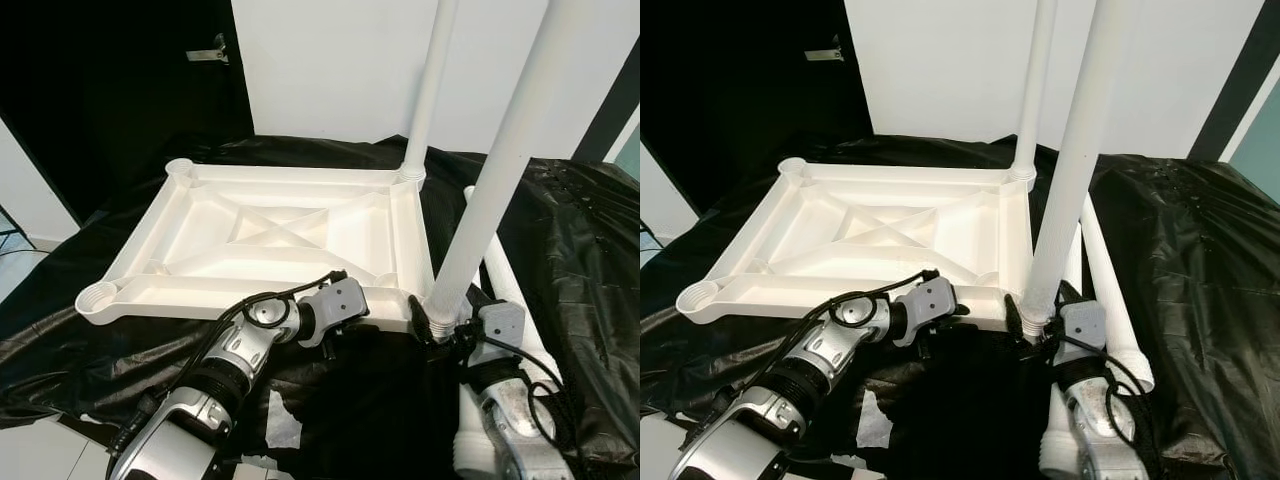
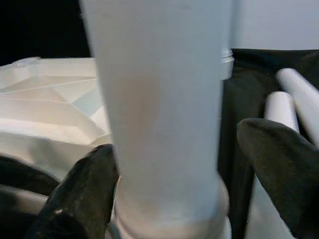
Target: Building children table
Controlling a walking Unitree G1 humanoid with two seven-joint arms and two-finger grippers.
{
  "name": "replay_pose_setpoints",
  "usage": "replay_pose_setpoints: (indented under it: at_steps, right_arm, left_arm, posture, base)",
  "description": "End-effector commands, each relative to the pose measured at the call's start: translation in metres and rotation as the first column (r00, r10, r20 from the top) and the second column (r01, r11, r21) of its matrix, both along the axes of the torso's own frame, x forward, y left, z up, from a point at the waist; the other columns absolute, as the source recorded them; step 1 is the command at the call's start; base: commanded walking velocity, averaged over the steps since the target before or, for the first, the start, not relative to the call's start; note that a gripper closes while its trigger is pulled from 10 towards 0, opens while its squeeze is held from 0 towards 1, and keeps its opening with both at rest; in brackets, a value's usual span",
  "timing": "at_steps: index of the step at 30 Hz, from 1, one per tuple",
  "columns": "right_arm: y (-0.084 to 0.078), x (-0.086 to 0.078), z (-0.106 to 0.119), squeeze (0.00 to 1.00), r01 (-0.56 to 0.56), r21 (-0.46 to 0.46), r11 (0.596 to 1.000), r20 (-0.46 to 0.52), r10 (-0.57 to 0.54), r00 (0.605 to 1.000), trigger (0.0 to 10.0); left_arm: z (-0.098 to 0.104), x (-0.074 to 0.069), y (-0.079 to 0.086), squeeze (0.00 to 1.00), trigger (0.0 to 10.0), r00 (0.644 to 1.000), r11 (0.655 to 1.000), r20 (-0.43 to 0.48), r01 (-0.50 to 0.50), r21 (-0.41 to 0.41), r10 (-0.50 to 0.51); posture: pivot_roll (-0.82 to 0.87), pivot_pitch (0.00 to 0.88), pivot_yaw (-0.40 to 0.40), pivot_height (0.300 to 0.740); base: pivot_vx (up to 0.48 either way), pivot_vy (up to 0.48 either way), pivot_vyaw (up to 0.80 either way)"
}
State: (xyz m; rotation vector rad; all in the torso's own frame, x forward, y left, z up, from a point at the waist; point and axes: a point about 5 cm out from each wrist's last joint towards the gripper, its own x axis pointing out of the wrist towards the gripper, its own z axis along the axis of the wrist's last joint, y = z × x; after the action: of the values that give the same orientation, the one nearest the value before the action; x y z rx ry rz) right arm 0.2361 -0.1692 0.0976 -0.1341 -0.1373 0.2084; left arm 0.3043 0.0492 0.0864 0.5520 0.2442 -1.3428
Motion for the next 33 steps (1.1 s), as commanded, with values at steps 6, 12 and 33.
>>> replay_pose_setpoints:
  at_steps: [6,12,33]
  right_arm:
    - [-0.008,0.009,0.008,0.0,-0.178,-0.037,0.983,-0.009,0.177,0.984,10.0]
    - [-0.011,0.014,0.014,0.0,-0.327,-0.097,0.94,-0.038,0.325,0.945,10.0]
    - [-0.031,0.019,0.006,0.0,-0.522,-0.028,0.853,-0.219,0.504,0.835,0.0]
  left_arm:
    - [-0.033,-0.015,0.009,0.0,10.0,0.992,0.995,-0.127,0.003,0.103,0.01]
    - [-0.034,-0.016,0.009,0.0,10.0,0.992,0.995,-0.128,0.002,0.105,0.011]
    - [-0.036,-0.019,0.01,0.0,10.0,0.99,0.994,-0.141,0.008,0.105,0.007]
  posture:
    - [0.0,0.0,0.008,0.74]
    - [0.0,0.0,0.007,0.74]
    - [0.01,0.0,0.005,0.74]
  base:
    - [0.0,0.0,0.0]
    - [0.0,0.0,0.0]
    - [0.0,0.0,0.0]
